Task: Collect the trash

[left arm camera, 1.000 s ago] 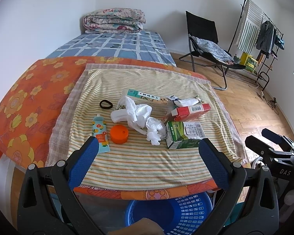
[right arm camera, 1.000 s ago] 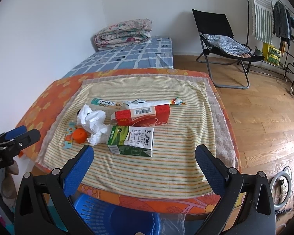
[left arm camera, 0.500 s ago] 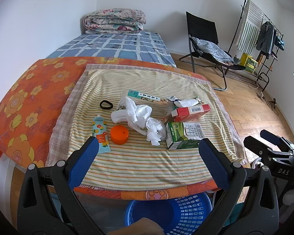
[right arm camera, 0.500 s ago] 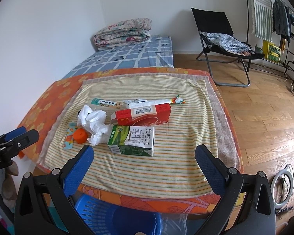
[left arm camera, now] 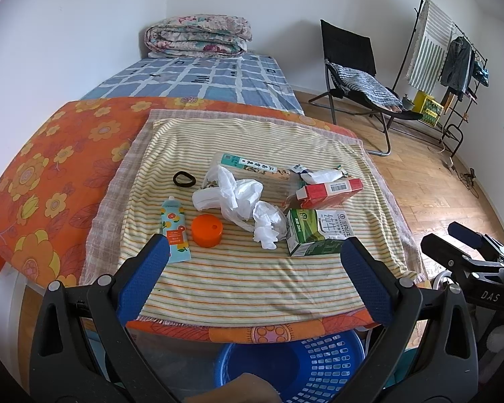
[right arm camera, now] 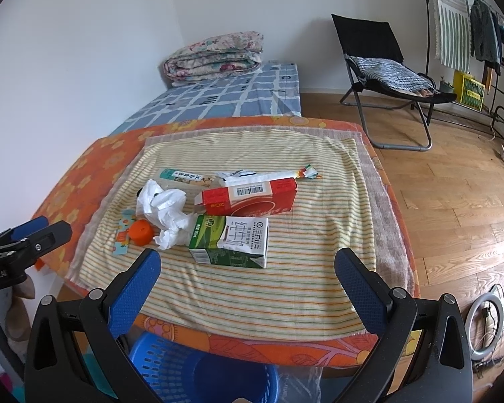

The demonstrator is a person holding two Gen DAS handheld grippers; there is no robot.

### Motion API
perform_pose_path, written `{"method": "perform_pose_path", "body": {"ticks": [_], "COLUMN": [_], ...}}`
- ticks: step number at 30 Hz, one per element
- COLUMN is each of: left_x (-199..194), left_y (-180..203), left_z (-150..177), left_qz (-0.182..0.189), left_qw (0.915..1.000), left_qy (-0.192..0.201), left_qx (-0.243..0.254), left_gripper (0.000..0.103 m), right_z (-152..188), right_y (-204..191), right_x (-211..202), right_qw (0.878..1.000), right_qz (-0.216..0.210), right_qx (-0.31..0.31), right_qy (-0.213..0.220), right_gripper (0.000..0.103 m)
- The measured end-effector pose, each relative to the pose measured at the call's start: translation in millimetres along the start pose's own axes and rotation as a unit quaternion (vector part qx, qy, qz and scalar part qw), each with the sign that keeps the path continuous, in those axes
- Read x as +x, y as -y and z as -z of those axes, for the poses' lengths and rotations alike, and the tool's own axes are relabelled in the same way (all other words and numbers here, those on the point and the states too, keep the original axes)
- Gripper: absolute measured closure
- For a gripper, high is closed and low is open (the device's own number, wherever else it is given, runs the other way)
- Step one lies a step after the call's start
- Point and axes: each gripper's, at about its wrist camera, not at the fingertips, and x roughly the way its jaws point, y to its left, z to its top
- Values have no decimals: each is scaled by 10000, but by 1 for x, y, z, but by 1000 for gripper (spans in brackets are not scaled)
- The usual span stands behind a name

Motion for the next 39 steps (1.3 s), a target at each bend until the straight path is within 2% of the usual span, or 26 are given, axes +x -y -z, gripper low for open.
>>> {"method": "perform_pose_path", "body": {"ticks": [23, 33, 39], "left_x": [-1, 5, 9], "left_y": [3, -20, -22], "left_z": [4, 8, 9], "left_qz": [-43, -221, -236], "left_qw": [10000, 9997, 9996], "left_qy": [-21, -92, -150], "left_qx": [2, 6, 31], "left_gripper": [0, 0, 0], "right_z": [2, 8, 9], "right_y": [-4, 1, 0], "right_x": [8, 19, 17], "right_qw": [9998, 9983, 9976], "right_qz": [-184, -406, -567], "right_qx": [52, 159, 151], "right_qy": [-105, -397, -365], "right_gripper": [0, 0, 0]}}
